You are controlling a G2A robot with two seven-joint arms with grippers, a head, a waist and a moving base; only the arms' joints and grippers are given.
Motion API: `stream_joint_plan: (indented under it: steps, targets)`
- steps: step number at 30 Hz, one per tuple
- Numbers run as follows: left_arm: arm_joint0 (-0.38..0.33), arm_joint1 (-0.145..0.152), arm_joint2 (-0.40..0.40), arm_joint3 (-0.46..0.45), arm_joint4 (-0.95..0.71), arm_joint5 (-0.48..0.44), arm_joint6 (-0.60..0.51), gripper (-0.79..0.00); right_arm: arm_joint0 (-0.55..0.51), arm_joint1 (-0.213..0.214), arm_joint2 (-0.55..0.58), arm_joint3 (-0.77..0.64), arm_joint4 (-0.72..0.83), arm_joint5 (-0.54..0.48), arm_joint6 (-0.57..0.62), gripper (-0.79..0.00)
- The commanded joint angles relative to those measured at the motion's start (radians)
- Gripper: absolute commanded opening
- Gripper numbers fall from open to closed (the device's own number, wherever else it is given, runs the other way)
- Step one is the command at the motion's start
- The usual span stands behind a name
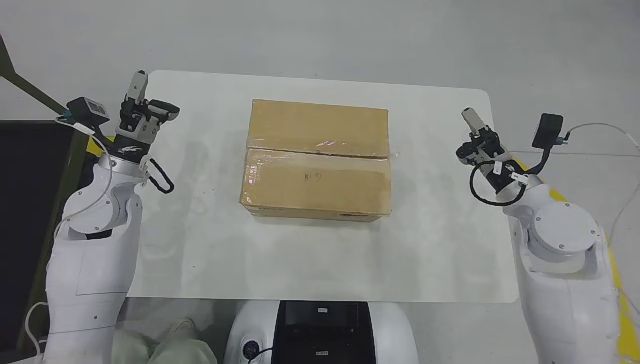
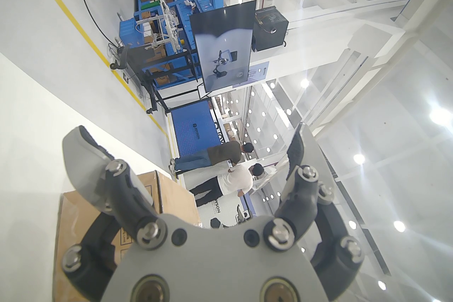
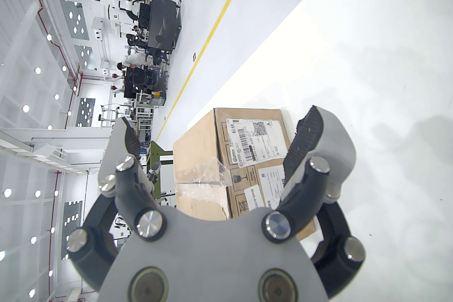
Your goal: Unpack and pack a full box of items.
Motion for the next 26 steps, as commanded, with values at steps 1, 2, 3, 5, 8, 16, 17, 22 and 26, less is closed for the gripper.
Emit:
stream_joint_plan:
  steps: [1, 2, 3, 5, 8, 16, 17, 22, 26]
  targets:
    - [0.000, 0.000, 0.000, 0.000, 0.000, 0.000, 0.000, -0.001, 0.000, 0.000, 0.000, 0.000, 0.000, 0.000, 0.000, 0.000]
    - [0.000, 0.000, 0.000, 0.000, 0.000, 0.000, 0.000, -0.001, 0.000, 0.000, 0.000, 0.000, 0.000, 0.000, 0.000, 0.000]
    - [0.000, 0.000, 0.000, 0.000, 0.000, 0.000, 0.000, 0.000, 0.000, 0.000, 0.000, 0.000, 0.000, 0.000, 0.000, 0.000]
    - [0.000, 0.000, 0.000, 0.000, 0.000, 0.000, 0.000, -0.001, 0.000, 0.000, 0.000, 0.000, 0.000, 0.000, 0.000, 0.000]
    - [0.000, 0.000, 0.000, 0.000, 0.000, 0.000, 0.000, -0.001, 0.000, 0.000, 0.000, 0.000, 0.000, 0.000, 0.000, 0.000]
    - [0.000, 0.000, 0.000, 0.000, 0.000, 0.000, 0.000, 0.000, 0.000, 0.000, 0.000, 0.000, 0.000, 0.000, 0.000, 0.000]
    - [0.000, 0.000, 0.000, 0.000, 0.000, 0.000, 0.000, 0.000, 0.000, 0.000, 0.000, 0.000, 0.000, 0.000, 0.000, 0.000]
    - [0.000, 0.000, 0.000, 0.000, 0.000, 0.000, 0.000, 0.000, 0.000, 0.000, 0.000, 0.000, 0.000, 0.000, 0.000, 0.000]
    - [0.000, 0.000, 0.000, 0.000, 0.000, 0.000, 0.000, 0.000, 0.000, 0.000, 0.000, 0.000, 0.000, 0.000, 0.000, 0.000]
